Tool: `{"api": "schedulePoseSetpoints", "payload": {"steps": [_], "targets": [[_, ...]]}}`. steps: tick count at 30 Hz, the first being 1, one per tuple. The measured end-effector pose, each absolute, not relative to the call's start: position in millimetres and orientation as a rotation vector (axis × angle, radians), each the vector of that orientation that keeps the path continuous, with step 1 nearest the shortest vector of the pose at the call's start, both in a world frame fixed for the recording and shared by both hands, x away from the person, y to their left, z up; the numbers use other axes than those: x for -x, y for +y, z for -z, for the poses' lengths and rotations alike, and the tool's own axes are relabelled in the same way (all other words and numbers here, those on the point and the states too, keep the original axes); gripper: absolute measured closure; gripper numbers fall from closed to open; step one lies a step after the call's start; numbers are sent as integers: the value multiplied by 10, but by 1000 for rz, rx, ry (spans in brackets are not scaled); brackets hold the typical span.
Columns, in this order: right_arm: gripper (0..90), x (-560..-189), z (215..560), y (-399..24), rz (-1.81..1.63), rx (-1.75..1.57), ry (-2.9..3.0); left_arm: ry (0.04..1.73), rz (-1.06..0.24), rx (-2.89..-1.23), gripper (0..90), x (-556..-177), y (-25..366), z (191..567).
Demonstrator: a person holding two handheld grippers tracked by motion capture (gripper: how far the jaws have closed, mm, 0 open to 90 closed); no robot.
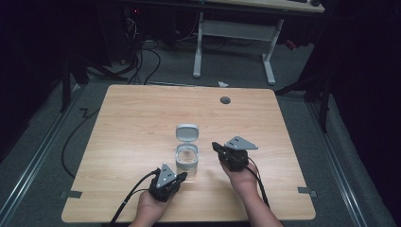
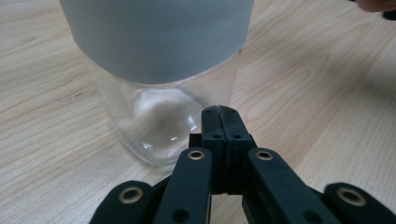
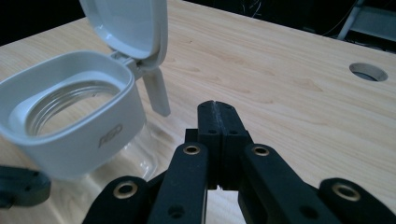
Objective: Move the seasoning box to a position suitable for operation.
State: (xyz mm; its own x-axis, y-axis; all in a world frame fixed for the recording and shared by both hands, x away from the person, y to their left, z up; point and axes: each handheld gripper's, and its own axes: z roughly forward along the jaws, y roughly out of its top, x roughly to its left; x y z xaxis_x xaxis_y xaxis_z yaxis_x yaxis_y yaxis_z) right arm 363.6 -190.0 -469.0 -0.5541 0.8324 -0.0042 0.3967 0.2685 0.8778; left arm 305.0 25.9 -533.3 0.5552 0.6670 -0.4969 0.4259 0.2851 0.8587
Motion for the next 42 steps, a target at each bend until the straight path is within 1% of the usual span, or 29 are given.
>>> {"api": "schedulePoseSetpoints", "payload": {"steps": [14, 22, 31, 42], "targets": [[900, -4000, 4529, -1614, -1266, -1091, 2043, 1061, -179, -1317, 900, -3074, 284, 5323], [900, -4104, 4409, -1490, -1302, -1072, 2031, 1063, -174, -1318, 900, -3079, 286, 5323], [900, -3988, 4375, -1452, -1315, -1029, 2046, 1056, -183, -1326, 900, -3072, 280, 5326], [895, -3801, 4470, -1447, -1309, -992, 2087, 1057, -182, -1324, 900, -3071, 277, 5325]]}}
